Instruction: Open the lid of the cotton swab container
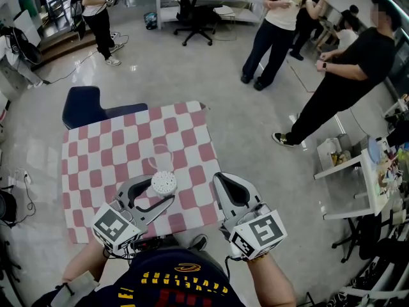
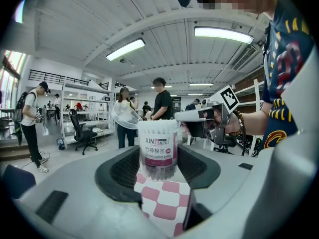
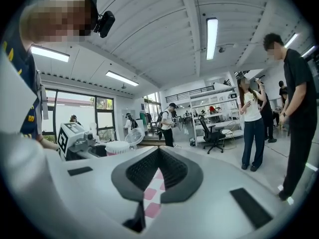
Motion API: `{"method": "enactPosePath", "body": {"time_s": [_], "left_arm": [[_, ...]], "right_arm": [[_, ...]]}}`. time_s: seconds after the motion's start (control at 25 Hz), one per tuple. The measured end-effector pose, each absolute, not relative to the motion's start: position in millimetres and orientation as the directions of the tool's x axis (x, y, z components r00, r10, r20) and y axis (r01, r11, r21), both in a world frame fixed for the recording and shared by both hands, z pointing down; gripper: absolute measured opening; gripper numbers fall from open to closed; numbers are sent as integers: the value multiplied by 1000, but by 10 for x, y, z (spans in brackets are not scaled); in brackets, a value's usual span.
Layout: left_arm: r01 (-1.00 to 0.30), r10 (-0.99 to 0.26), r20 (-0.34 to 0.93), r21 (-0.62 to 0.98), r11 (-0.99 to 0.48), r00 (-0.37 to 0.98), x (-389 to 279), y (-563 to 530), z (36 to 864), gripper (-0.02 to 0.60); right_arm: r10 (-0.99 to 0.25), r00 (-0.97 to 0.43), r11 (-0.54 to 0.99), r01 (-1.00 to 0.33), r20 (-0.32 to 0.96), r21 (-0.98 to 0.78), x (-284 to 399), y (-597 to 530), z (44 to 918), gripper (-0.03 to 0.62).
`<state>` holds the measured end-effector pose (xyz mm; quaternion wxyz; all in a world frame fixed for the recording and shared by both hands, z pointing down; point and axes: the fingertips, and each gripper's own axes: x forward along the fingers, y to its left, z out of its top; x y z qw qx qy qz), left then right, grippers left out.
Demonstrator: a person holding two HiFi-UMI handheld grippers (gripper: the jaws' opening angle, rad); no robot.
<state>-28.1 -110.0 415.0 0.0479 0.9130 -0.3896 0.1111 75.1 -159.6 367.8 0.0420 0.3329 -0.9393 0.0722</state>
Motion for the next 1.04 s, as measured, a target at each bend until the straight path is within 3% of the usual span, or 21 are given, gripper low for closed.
{"method": "enactPosePath", "body": {"time_s": [1.04], "left_arm": [[-724,-702,248,-2,-689,667,-267,-1130,4141,242]], "right_arm": [[-608,-783,776,-621,130,-110,749,-1621,3688,11]]}}
